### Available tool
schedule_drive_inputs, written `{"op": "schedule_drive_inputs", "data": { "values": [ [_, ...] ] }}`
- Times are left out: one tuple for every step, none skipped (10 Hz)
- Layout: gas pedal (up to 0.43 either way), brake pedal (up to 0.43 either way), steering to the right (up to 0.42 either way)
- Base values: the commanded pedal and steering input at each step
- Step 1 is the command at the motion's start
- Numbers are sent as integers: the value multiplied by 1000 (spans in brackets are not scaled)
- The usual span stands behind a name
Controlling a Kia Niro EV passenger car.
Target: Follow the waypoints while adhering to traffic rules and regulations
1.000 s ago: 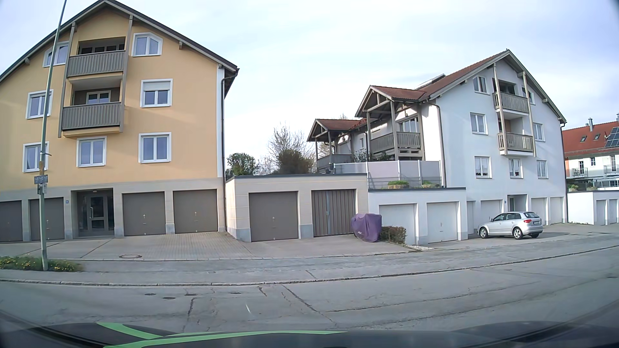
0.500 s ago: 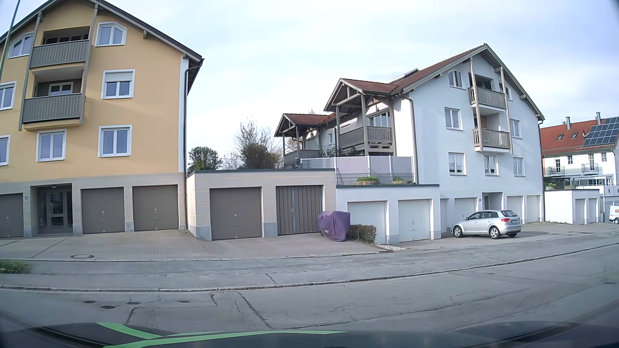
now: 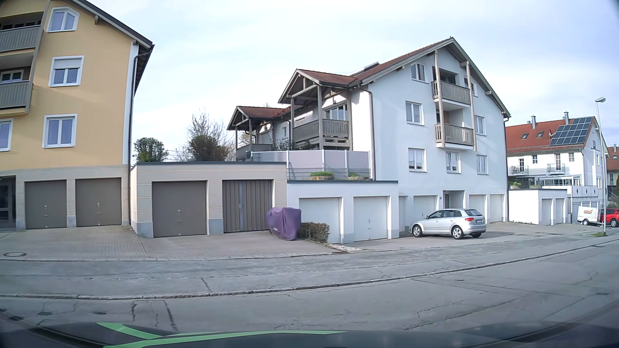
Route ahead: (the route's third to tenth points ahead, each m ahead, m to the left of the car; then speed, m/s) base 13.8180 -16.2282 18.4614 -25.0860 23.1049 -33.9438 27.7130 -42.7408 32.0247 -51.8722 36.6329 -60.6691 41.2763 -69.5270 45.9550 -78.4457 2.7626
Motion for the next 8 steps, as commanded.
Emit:
{"op": "schedule_drive_inputs", "data": {
  "values": [
    [130,0,446],
    [130,0,452],
    [130,0,455],
    [130,0,458],
    [130,0,462],
    [130,0,464],
    [130,0,465],
    [130,0,465]
  ]
}}
